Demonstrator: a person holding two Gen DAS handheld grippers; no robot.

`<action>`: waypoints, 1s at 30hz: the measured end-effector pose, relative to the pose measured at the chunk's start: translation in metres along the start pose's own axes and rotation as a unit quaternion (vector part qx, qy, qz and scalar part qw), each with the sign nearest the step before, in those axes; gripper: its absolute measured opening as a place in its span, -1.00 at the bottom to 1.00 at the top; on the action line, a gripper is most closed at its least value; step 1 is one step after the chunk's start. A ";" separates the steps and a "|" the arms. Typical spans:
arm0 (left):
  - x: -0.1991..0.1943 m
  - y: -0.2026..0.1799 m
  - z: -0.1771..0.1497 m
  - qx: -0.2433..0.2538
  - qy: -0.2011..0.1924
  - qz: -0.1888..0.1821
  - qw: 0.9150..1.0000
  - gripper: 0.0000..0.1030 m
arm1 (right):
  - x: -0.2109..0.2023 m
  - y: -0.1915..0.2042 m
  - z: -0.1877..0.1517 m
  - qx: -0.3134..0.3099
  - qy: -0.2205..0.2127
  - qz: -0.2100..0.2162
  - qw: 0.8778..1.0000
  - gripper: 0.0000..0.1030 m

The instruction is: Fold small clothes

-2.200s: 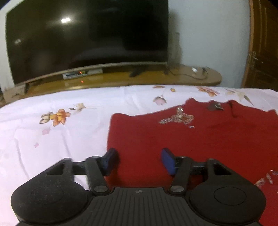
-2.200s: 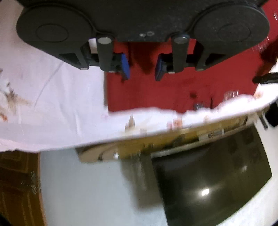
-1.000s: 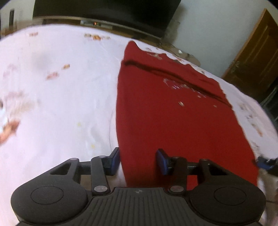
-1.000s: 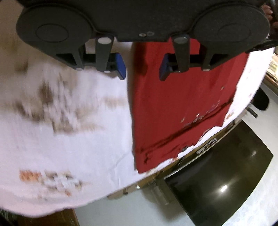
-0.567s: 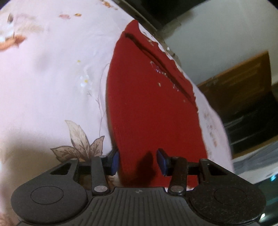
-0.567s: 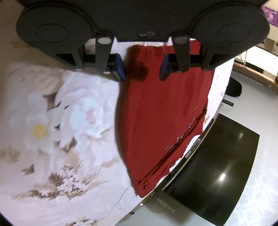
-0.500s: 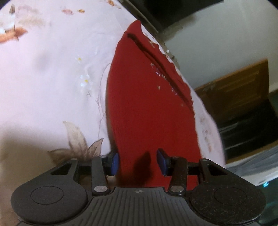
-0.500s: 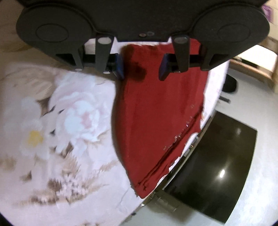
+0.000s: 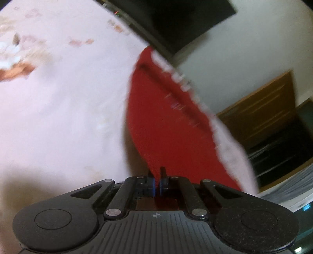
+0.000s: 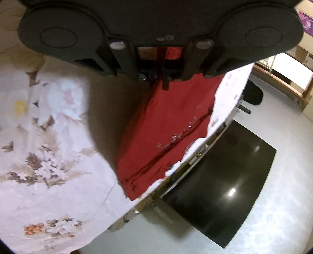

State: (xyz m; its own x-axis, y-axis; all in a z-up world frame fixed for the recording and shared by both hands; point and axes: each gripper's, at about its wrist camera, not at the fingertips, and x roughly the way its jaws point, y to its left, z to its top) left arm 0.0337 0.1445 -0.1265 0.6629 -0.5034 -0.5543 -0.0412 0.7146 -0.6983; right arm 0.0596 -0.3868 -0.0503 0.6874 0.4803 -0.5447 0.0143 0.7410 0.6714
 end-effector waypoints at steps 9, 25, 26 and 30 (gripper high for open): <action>-0.004 0.006 0.000 -0.038 -0.023 -0.019 0.999 -0.94 | 0.023 -0.016 -0.013 0.000 0.035 -0.055 0.998 -0.90; 0.049 -0.082 0.158 0.052 -0.126 -0.067 0.988 -0.94 | 0.065 0.045 0.129 -0.116 -0.093 -0.001 0.989 -0.90; 0.056 -0.085 0.166 0.058 -0.128 -0.065 0.988 -0.94 | 0.072 0.046 0.139 -0.123 -0.096 0.001 0.988 -0.90; 0.088 -0.097 0.203 0.080 -0.136 -0.052 0.986 -0.94 | 0.104 0.049 0.176 -0.136 -0.100 0.008 0.986 -0.90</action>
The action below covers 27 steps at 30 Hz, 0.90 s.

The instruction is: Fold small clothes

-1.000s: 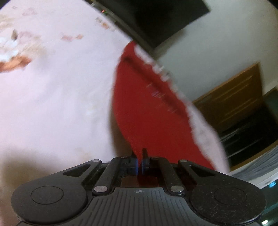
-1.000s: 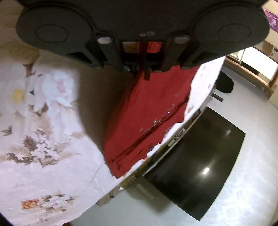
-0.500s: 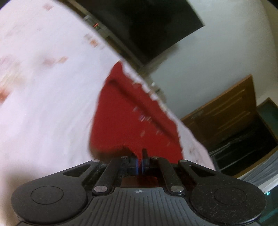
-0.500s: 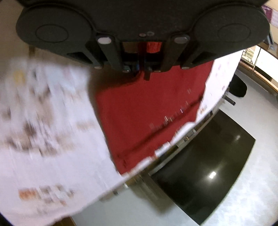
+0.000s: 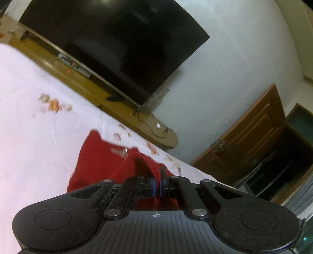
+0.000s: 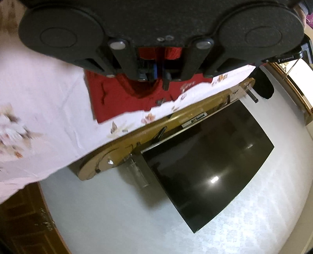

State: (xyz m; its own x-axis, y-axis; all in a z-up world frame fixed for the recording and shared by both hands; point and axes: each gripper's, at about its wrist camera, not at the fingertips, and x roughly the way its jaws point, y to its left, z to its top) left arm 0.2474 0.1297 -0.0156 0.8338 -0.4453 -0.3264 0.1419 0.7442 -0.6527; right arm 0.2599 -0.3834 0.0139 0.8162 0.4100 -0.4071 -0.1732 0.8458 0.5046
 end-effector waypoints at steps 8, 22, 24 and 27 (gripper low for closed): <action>0.093 0.014 0.036 0.028 0.017 0.034 0.999 -0.93 | 0.087 -0.041 0.033 0.022 0.014 0.012 1.000 -0.90; 0.180 0.048 0.020 0.069 0.001 0.092 0.993 0.57 | 0.168 -0.099 0.027 0.040 0.011 -0.003 0.999 0.33; 0.175 0.044 0.020 0.082 -0.028 0.093 0.992 0.73 | 0.166 -0.100 0.024 0.038 0.010 -0.006 0.999 0.31; 0.181 0.043 0.024 0.087 -0.013 0.103 0.991 0.72 | 0.166 -0.101 0.021 0.040 0.011 -0.009 0.999 0.26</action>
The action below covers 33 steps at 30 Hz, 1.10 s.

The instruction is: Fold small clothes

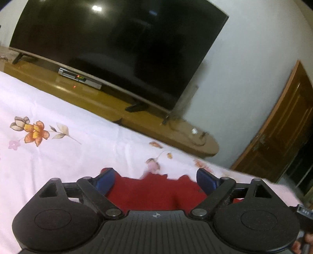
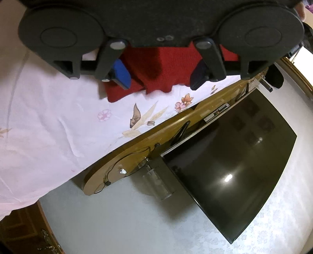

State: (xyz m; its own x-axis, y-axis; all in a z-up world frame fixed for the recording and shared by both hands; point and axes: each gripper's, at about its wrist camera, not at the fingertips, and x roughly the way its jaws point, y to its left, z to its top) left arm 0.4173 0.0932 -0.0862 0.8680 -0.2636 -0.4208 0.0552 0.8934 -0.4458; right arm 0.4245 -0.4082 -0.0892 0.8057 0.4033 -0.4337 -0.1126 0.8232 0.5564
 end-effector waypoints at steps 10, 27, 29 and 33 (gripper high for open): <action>0.029 -0.026 -0.010 0.141 0.087 0.079 0.983 -0.78 | 0.022 0.038 -0.014 -0.136 0.055 -0.091 0.985 -0.42; 0.038 -0.028 0.001 0.149 0.061 0.153 0.975 -0.90 | 0.046 0.037 -0.013 -0.190 0.034 -0.155 0.969 -0.80; 0.039 -0.030 0.000 0.154 0.064 0.156 0.974 -0.89 | 0.046 0.033 -0.011 -0.184 0.036 -0.155 0.970 -0.80; 0.027 -0.027 0.008 0.151 0.069 0.122 0.979 -0.49 | 0.045 0.031 -0.004 -0.171 0.058 -0.138 0.974 -0.60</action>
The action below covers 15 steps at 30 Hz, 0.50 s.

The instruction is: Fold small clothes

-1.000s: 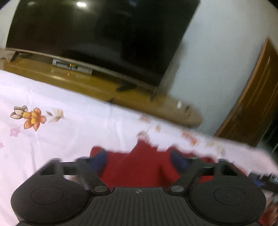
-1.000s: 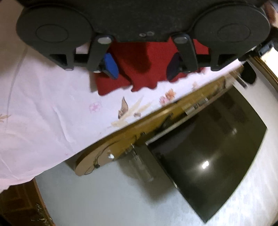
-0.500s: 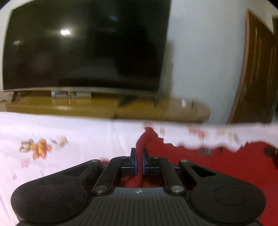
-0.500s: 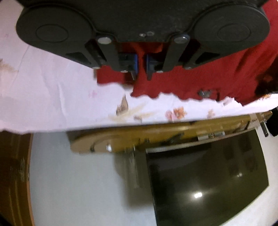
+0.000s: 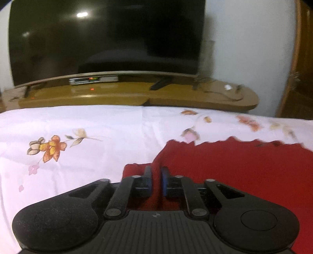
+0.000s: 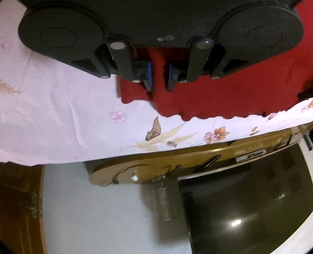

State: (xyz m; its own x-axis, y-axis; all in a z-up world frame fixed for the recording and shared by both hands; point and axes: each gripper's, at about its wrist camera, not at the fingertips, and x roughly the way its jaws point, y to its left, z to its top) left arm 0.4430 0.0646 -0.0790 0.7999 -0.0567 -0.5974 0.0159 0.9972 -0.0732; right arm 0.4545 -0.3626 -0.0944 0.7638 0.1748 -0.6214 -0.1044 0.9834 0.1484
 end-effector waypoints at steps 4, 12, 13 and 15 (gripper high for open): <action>-0.046 -0.003 0.003 0.005 -0.105 -0.001 0.994 0.56 | -0.034 0.022 0.005 -0.050 -0.049 0.033 0.997 0.39; -0.017 -0.086 0.017 0.056 -0.039 -0.120 0.990 0.34 | 0.007 0.083 0.017 -0.043 -0.005 0.123 0.991 -0.53; -0.008 -0.091 0.013 0.056 -0.026 -0.120 0.991 0.34 | 0.013 0.091 0.015 -0.053 0.003 0.127 0.991 -0.50; 0.010 -0.096 0.005 0.063 0.004 -0.111 0.992 0.34 | 0.023 0.106 0.006 -0.084 0.024 0.129 0.988 -0.35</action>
State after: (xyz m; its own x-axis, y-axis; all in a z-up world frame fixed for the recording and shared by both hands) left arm 0.4521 -0.0312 -0.0742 0.7640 -0.2745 -0.5839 0.2651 0.9586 -0.1038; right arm 0.4651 -0.2547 -0.0884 0.6677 0.4179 -0.6161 -0.3983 0.8997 0.1786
